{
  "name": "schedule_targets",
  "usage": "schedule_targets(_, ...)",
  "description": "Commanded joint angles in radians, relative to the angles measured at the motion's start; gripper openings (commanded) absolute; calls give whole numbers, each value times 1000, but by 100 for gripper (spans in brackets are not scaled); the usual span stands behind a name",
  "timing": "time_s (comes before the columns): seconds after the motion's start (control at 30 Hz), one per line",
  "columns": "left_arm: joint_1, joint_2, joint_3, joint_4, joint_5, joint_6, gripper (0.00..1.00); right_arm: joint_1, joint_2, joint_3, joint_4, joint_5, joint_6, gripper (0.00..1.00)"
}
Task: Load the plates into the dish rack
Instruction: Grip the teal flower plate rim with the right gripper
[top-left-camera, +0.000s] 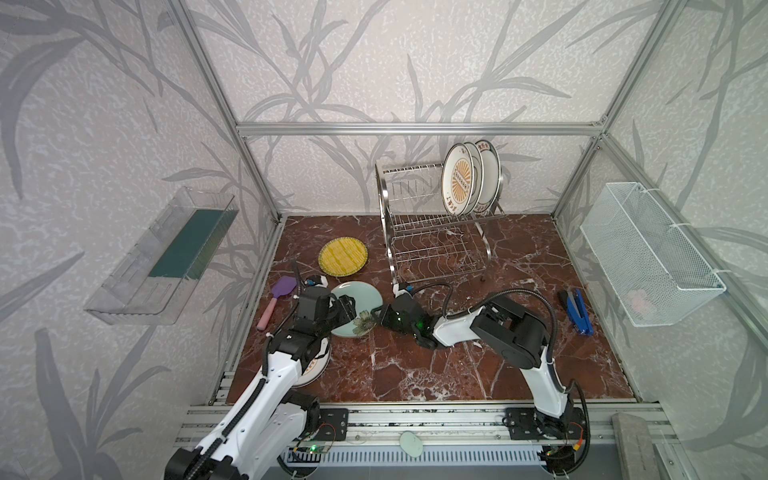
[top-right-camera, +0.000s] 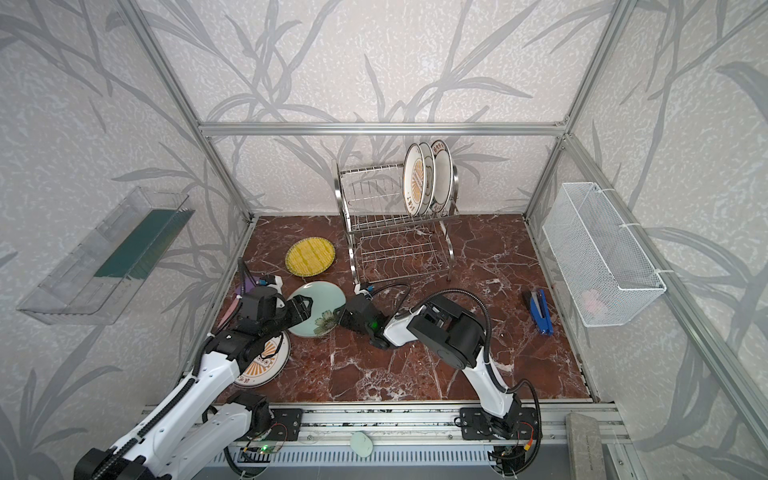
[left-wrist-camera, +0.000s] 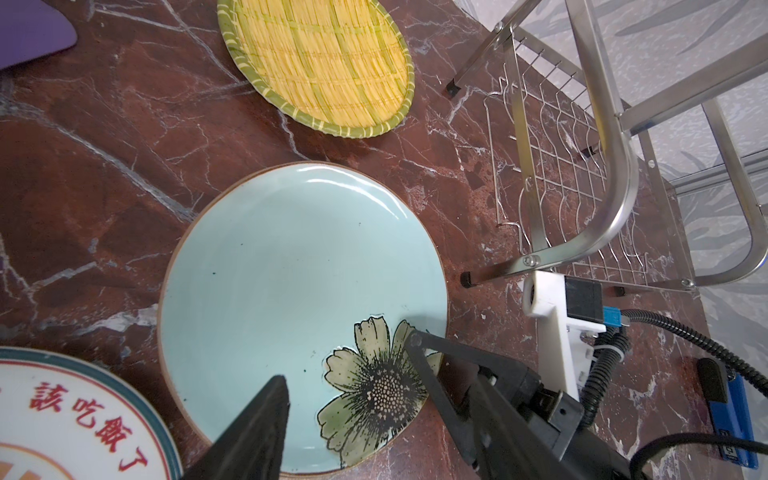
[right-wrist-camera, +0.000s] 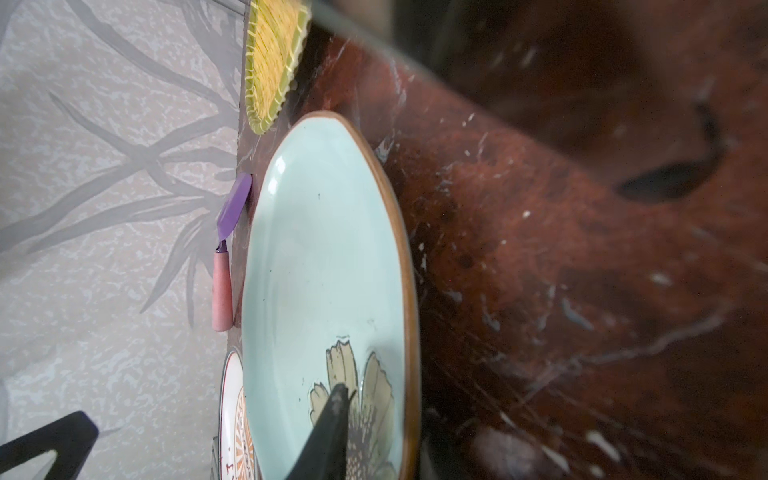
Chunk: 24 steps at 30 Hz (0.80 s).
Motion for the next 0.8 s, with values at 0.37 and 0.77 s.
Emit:
schedule_targets(0.37, 9, -11, 0, 0, 0, -10, 67, -5, 27, -26, 14, 2, 39, 17)
schedule_targets(0.77, 8, -12, 11, -2, 6, -9, 67, -5, -12, -61, 37, 17, 16, 2)
